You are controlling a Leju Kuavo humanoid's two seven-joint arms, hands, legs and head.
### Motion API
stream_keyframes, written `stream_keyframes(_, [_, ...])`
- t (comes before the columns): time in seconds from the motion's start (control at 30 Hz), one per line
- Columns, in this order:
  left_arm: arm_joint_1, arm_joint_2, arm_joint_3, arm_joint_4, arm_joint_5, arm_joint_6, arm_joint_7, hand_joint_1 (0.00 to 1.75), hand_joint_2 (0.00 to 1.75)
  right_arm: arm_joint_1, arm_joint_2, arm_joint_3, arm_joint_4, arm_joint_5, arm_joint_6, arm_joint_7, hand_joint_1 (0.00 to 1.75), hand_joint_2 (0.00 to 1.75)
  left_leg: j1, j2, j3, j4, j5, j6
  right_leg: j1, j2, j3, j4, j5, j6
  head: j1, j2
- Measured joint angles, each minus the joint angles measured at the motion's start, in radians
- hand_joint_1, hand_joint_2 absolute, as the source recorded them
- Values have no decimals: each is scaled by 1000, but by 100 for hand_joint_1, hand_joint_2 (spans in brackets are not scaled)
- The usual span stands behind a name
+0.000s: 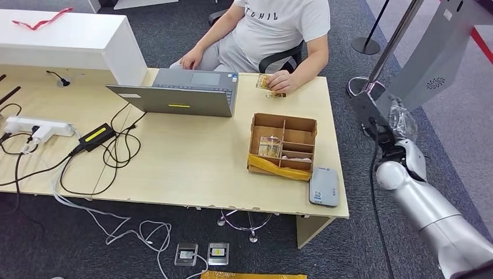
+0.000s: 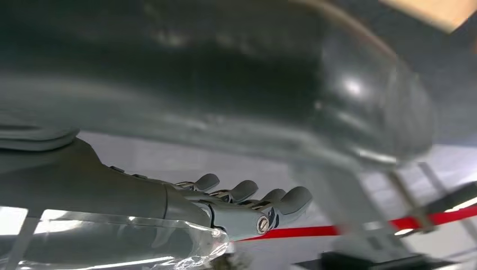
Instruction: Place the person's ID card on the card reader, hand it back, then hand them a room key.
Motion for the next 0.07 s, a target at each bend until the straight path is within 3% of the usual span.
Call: stream_keyframes(0.07, [2,2,0,0,9,3,3,0,0,10,-43,-22,-1,-12,1,31,0,0,0,1,0,0,0,0,0,0,0,0,0,0,0,0])
